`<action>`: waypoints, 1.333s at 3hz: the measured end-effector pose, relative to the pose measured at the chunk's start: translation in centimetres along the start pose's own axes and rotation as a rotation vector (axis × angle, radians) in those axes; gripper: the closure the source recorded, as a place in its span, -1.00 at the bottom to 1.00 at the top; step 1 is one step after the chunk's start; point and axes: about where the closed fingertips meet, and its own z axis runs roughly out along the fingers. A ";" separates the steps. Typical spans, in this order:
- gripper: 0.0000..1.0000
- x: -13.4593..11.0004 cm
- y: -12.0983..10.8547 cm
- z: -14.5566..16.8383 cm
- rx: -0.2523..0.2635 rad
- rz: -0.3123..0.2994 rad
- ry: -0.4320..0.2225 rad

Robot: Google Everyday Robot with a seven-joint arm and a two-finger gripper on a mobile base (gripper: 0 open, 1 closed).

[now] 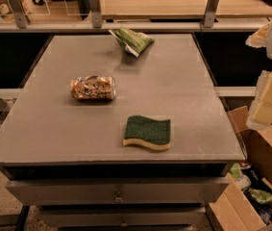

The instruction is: Place orange can upright

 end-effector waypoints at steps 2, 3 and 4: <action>-1.00 -2.5 -0.3 1.0 -0.023 -0.042 -0.009; -1.00 -7.7 -0.4 3.2 -0.075 -0.127 0.000; -1.00 -12.9 -0.3 5.5 -0.119 -0.207 0.008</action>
Offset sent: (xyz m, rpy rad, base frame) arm 0.0304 0.0649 -0.0129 0.0019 0.0630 0.1286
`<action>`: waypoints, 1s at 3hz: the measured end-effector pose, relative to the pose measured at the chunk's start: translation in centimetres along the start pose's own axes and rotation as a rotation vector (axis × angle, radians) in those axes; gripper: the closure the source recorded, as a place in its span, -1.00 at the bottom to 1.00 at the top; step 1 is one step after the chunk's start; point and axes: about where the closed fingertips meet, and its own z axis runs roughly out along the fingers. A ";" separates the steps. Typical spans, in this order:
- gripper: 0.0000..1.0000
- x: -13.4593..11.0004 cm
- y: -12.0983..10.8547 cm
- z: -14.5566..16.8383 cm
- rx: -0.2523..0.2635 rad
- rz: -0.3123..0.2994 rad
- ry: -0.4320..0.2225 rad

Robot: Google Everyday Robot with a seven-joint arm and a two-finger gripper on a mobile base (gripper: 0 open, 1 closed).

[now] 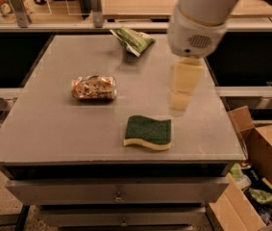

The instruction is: Place orange can upright

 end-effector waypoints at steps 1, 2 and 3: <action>-1.00 -4.7 -0.7 1.9 -0.016 -0.067 0.012; -1.00 -9.1 -1.3 4.1 -0.026 -0.119 0.031; -1.00 -12.9 -1.9 6.1 -0.036 -0.151 0.033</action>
Offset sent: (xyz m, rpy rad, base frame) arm 0.0306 0.1481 -0.0404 -0.1052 0.0376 0.1711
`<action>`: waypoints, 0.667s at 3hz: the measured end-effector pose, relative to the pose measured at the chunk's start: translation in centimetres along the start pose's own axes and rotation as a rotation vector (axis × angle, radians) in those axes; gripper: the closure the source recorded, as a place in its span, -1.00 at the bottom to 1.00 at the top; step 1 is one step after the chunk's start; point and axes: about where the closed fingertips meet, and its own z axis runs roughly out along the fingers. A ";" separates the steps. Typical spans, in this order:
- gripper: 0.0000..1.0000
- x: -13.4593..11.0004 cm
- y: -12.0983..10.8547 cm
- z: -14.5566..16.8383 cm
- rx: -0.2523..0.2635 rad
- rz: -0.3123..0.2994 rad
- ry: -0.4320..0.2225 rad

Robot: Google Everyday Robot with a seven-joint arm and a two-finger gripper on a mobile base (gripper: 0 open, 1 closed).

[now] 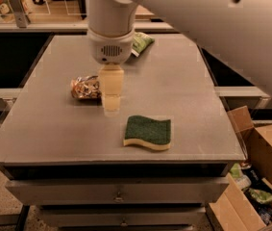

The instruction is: Place orange can upright

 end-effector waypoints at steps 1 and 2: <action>-1.00 -2.5 -1.5 1.7 -0.006 -0.013 0.001; -1.00 -3.8 -3.0 3.3 -0.010 -0.013 -0.038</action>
Offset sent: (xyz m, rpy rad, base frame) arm 0.0496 0.0612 -0.0407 0.0803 0.0344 0.0244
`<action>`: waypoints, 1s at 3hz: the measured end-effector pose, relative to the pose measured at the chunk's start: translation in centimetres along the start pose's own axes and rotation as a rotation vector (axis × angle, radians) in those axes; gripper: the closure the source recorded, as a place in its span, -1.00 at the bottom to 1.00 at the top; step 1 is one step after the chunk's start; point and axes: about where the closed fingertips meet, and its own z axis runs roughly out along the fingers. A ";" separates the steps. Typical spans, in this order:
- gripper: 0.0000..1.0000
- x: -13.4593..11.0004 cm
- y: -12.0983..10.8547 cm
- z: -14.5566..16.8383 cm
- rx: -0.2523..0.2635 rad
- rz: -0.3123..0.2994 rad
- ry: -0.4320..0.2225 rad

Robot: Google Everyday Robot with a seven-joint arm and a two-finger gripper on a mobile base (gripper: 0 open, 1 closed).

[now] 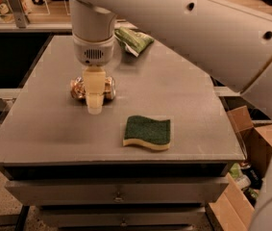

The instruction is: Place orange can upright

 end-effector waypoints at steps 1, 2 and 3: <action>-1.00 -0.8 -1.3 2.0 -0.005 0.001 -0.031; -1.00 -0.7 -2.3 4.0 -0.010 0.015 -0.046; -0.65 -0.4 -3.0 5.7 -0.013 0.026 -0.048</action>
Offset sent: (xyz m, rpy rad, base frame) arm 0.0415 0.0186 -0.0553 0.0618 0.0303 -0.0219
